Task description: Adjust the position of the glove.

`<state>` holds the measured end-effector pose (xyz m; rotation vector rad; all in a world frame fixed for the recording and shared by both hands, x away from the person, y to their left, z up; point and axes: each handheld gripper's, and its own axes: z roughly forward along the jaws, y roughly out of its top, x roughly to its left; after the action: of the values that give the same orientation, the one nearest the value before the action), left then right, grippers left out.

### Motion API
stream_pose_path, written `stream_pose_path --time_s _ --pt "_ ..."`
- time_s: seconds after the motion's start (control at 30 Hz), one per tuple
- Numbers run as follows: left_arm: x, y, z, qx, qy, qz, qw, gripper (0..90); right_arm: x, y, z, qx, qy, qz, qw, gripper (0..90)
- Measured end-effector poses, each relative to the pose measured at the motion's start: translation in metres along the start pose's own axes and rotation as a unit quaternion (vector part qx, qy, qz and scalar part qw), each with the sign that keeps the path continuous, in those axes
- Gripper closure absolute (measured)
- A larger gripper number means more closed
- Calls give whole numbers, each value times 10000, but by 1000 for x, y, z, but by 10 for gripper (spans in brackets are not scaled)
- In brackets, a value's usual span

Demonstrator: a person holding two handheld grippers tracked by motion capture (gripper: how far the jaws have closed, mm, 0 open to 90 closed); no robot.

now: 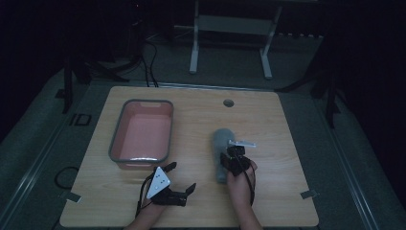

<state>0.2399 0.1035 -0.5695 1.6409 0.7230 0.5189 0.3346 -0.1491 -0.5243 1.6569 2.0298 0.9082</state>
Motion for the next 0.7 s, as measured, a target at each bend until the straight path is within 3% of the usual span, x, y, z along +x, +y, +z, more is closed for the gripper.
stream_pose_path --time_s 0.1,0.23,0.37,0.4,0.53,0.57,0.63,0.7 --pt "0 0 0 0 4 0 10000 2 0 1 -1 -22 89 -10 10000 582" --pt "0 0 0 2 5 3 10000 1 -6 11 -12 -163 336 -20 9993 409" --pt "0 0 0 3 16 -1 10000 1 -10 18 -18 -143 437 -39 9989 371" --pt "0 0 0 4 13 -5 10000 2 -14 23 -22 -226 469 -125 9986 295" --pt "0 0 1 27 2 18 10000 2 -23 30 -28 -293 707 -293 9966 208" --pt "0 1 1 53 -23 20 10000 2 -28 35 -31 -362 750 -472 9954 152" --pt "0 1 1 51 -19 35 10000 2 -31 37 -31 -396 731 -530 9951 151" --pt "-1 1 3 135 -15 106 9999 2 -39 38 -32 -384 702 -903 9927 137"
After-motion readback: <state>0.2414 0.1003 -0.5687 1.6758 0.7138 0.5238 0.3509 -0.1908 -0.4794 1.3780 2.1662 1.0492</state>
